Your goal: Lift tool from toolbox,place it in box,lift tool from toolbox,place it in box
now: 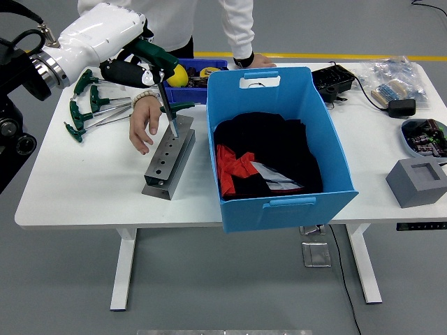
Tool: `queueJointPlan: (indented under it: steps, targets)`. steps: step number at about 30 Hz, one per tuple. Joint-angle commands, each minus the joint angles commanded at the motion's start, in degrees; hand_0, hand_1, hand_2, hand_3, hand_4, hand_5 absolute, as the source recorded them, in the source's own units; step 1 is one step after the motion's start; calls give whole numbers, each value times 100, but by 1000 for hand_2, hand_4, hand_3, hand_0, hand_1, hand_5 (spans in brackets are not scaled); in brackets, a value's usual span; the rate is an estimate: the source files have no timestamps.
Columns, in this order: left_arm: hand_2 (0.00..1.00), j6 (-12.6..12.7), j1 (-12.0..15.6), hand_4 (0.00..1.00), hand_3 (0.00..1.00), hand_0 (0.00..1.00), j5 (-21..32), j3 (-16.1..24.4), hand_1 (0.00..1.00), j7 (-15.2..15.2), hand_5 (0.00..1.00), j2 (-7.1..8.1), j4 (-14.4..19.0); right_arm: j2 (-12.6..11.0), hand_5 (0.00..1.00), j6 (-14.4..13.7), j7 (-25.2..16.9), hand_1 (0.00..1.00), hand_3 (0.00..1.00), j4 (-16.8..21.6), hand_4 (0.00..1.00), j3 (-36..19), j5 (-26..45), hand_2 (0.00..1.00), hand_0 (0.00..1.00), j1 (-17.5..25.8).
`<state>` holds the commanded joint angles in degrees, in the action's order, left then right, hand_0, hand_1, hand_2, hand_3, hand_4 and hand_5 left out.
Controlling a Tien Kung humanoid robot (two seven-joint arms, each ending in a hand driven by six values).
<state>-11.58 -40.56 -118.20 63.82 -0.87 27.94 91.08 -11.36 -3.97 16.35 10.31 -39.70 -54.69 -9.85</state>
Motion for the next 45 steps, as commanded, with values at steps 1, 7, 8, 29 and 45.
queueJointPlan:
  steps: [1, 7, 8, 29, 45]
  targets:
    - [2, 50, -18, 666, 61, 144, 55, -16, 2, -17, 307, -52, 28, 2, 645, 2, 2, 682, 568, 0, 820, -4, -10, 738, 678, 0]
    - [2, 447, -259, 667, 64, 144, 359, -470, 2, -204, 317, -546, -60, 18, 645, 13, 12, 682, 568, 0, 819, -1, -63, 737, 678, -1]
    - [2, 507, -308, 667, 64, 144, 378, -577, 2, -237, 317, -641, -124, 21, 645, 12, 13, 682, 568, 0, 819, 3, -63, 737, 678, -1]
    - [106, 630, -1279, 759, 204, 219, 270, -2869, 81, -645, 485, -2046, -2400, -33, 644, 10, 2, 682, 567, 0, 818, 321, 117, 737, 681, -154]
    - [586, 674, -1839, 965, 674, 427, 354, -3222, 529, -899, 736, -2667, -3545, -72, 645, 31, 40, 681, 567, 16, 818, 314, -91, 735, 677, -193]
